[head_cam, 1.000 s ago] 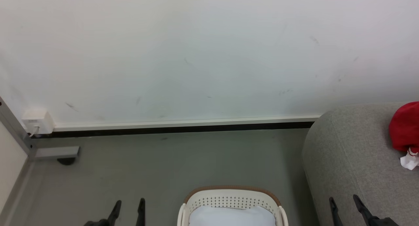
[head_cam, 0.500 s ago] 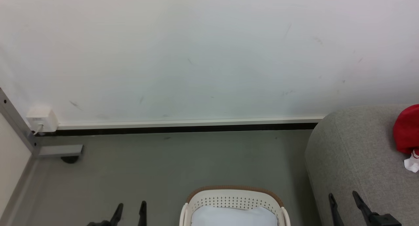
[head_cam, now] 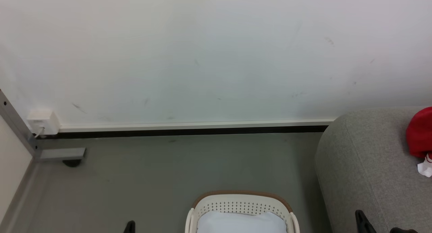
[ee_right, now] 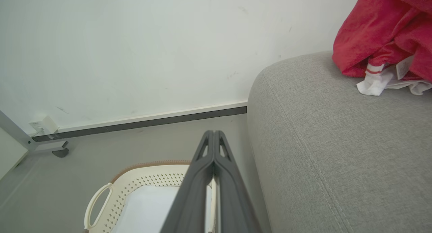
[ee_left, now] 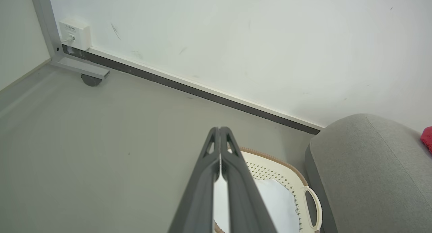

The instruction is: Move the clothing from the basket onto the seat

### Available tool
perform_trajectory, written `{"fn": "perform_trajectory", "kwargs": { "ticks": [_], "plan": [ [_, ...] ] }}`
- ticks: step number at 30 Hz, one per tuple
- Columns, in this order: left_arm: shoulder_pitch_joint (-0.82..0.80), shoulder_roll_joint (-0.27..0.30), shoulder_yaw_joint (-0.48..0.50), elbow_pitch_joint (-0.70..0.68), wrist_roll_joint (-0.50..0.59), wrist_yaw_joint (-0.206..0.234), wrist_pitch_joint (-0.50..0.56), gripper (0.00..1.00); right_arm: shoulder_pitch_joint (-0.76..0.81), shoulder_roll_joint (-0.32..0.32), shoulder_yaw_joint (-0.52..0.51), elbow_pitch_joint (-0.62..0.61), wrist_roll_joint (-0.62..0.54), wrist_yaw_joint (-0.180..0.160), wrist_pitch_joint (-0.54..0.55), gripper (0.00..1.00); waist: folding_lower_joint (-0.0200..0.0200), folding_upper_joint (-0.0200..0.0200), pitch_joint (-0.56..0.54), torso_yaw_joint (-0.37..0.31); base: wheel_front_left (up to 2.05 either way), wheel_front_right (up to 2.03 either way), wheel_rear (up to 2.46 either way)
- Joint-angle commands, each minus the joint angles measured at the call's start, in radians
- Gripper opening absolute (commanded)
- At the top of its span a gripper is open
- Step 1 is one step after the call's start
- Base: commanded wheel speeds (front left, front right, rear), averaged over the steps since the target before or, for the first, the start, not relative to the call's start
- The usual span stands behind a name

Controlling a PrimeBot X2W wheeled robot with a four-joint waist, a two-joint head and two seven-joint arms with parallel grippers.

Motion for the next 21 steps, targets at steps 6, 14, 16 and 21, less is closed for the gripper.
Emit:
{"fn": "perform_trajectory", "kwargs": {
  "ticks": [6, 14, 16, 21],
  "plan": [
    [-0.035, 0.004, 0.020, -0.036, -0.126, -0.008, 0.028, 0.00, -0.030, -0.008, -0.011, -0.044, 0.138, 0.000, 0.025, 0.00, 0.0000, -0.0001, 0.004, 0.000, 0.00, 0.00, 0.00],
    [-0.046, 0.004, 0.037, -0.054, -0.254, -0.015, 0.061, 0.00, -0.037, -0.009, -0.020, -0.068, 0.276, 0.000, 0.057, 0.00, 0.0000, -0.0001, 0.009, 0.000, 0.00, 0.00, 0.00],
    [-0.049, 0.004, 0.041, -0.058, -0.282, -0.017, 0.069, 0.00, -0.038, -0.010, -0.022, -0.073, 0.308, 0.000, 0.064, 0.00, 0.0000, -0.0001, 0.010, 0.000, 0.00, 0.00, 0.00],
    [-0.056, 0.005, 0.051, -0.068, -0.355, -0.021, 0.088, 0.00, -0.043, -0.010, -0.028, -0.086, 0.386, -0.001, 0.084, 0.00, 0.0000, -0.0001, 0.013, 0.000, 0.00, 0.00, 0.00]
  ]
}}
